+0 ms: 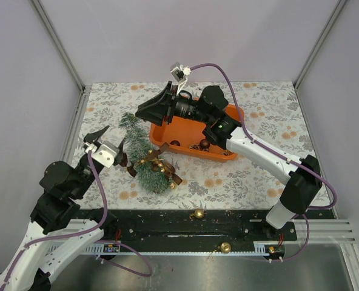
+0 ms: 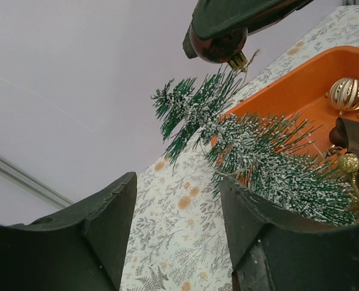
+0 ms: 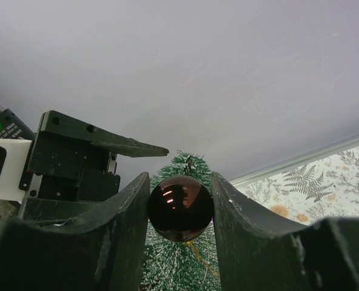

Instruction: Decorate the small christmas tree

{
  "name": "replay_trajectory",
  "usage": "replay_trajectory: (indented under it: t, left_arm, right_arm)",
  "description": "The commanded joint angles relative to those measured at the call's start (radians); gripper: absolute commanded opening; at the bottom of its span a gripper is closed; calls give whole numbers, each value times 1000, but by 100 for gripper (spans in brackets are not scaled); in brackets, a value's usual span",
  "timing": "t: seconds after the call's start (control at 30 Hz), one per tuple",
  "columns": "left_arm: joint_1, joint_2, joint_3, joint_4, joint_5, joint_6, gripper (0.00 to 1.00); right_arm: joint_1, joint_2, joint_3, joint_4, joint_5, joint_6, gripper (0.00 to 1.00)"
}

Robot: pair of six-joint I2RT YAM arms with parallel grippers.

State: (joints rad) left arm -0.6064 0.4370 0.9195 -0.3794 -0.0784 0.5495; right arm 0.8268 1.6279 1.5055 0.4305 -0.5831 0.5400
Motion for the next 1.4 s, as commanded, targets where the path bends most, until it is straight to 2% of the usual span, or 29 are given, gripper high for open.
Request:
replay_trajectory:
  t: [0.0, 0.53, 0.93, 1.1, 1.37]
  left_arm:
    - [5, 16, -7, 63, 29, 6, 60]
    - [5, 6, -16, 68, 35, -5, 59]
    - [5, -3, -18, 70, 32, -13, 57]
    - [7, -1, -19, 71, 34, -16, 57]
    - [7, -3, -16, 79, 31, -22, 57]
  right_arm:
    - [9, -19, -25, 123, 37, 35, 40]
    - [9, -46, -172, 353, 140, 87, 37]
    - [17, -63, -260, 436, 180, 106, 39]
    - [18, -63, -271, 491, 187, 120, 44]
    - [21, -100, -329, 553, 223, 130, 42]
